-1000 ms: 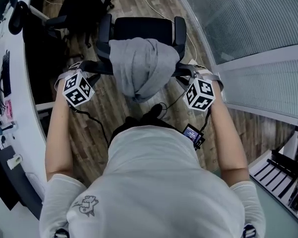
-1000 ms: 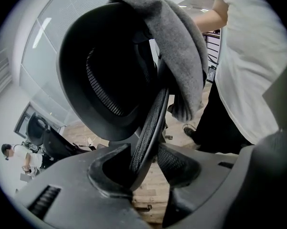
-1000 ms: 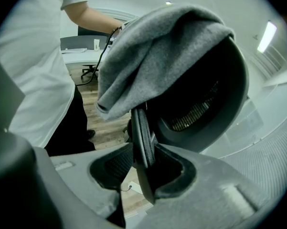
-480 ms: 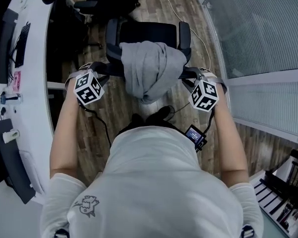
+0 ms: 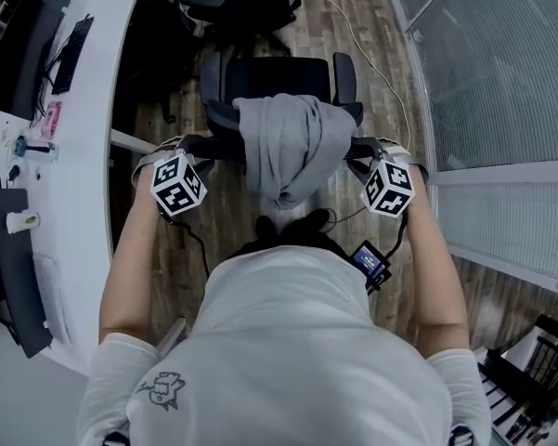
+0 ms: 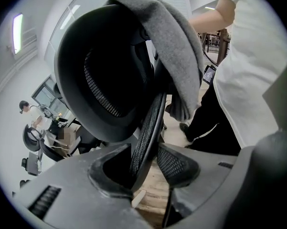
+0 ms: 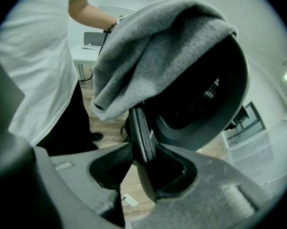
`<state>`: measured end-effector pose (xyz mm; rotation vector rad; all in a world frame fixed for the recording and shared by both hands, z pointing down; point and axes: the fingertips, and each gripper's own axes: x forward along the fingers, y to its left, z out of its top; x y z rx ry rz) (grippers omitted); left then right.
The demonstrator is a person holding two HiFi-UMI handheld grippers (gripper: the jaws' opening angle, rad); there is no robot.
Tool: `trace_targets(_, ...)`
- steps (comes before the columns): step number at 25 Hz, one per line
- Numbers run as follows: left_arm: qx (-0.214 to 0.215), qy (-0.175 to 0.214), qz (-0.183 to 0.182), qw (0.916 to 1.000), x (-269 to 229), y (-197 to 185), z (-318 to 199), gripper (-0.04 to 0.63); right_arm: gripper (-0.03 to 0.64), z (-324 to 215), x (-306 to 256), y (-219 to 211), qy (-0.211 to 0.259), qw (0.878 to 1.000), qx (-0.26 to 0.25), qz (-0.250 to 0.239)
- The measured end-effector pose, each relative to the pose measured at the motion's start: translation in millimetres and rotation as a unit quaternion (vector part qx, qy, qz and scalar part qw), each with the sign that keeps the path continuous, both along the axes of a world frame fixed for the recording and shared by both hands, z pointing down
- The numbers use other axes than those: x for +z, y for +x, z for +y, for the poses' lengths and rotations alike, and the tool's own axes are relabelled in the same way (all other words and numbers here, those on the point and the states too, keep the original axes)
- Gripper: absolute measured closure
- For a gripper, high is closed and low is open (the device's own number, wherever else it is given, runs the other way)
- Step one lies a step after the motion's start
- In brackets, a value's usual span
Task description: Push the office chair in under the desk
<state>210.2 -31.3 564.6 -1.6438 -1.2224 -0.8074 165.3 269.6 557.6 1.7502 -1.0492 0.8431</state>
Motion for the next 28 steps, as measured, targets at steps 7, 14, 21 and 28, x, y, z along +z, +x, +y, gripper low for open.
trace_targets(7, -0.055, 0.002, -0.005, 0.9985, -12.8, -36.0, -27.9, 0.431, 0.476, -24.6, -12.7, -1.7, 0.001, 0.998, -0.06, -0.002)
trace_targets(14, -0.121, 0.003, -0.008, 0.9926, 0.0, -51.7, -67.0, 0.433, 0.479, -64.4, -2.7, 19.2, 0.002, 0.992, -0.13, -0.003)
trace_targets(21, -0.194, 0.007, -0.007, 0.9809, 11.9, -81.0, -85.4, 0.433, 0.482, -88.9, 10.6, 31.5, 0.003, 0.979, -0.205, -0.004)
trace_targets(28, -0.272, 0.012, -0.009, 0.9623, 12.0, -112.6, -110.2, 0.433, 0.485, -126.0, 7.2, 41.9, 0.003, 0.957, -0.289, -0.004)
